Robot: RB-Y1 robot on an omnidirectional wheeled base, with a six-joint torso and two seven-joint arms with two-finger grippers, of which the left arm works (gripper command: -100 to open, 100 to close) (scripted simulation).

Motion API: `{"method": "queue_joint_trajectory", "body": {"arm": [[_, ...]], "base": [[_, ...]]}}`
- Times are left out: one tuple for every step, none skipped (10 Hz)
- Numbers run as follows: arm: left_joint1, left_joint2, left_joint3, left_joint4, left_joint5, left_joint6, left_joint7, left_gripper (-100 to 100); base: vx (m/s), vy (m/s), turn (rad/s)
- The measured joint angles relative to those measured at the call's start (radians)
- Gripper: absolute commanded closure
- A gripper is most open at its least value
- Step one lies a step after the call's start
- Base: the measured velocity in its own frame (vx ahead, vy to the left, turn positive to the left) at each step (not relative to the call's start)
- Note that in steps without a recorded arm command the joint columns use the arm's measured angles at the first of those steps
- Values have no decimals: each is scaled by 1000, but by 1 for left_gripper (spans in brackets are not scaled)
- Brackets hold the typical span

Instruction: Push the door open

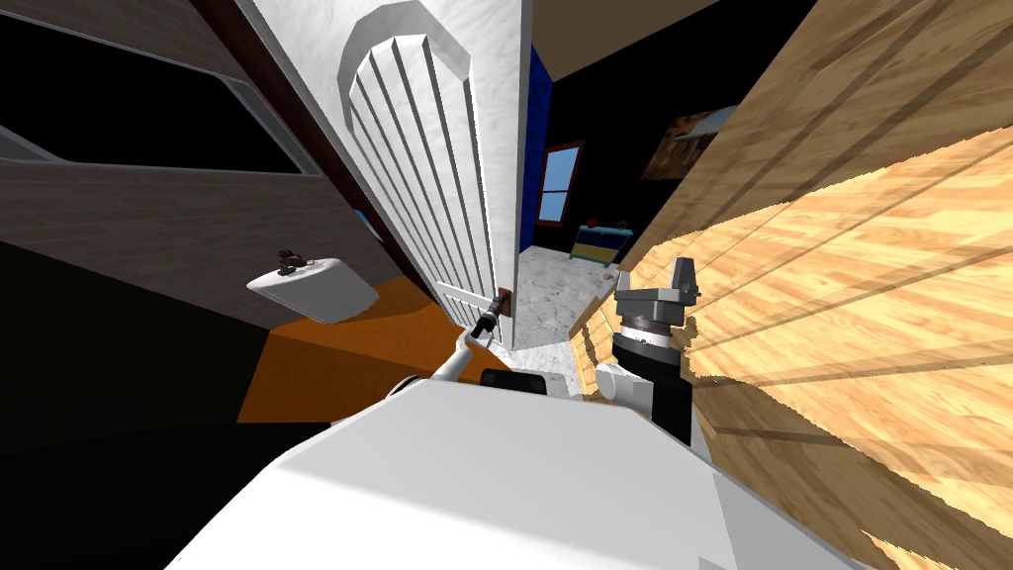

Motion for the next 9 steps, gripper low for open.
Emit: {"method": "queue_joint_trajectory", "body": {"arm": [[4,-2,-3,4,5,2,-6,100],[11,-3,-3,2,9,5,-13,100],[13,-2,-3,2,14,8,-21,100],[14,-6,-3,0,19,10,-31,100],[10,-7,-1,4,26,7,-41,100],[13,-7,2,-2,34,6,-54,100],[8,-9,10,4,42,2,-69,100],[3,-4,22,7,54,-1,-82,100],[5,-6,33,2,63,1,-99,-100]], "base": [[138,-57,62],[173,-51,66],[188,-52,76],[194,-69,72],[205,-79,136],[206,-84,149],[204,-68,219],[221,-56,179],[-43,-34,68]]}}
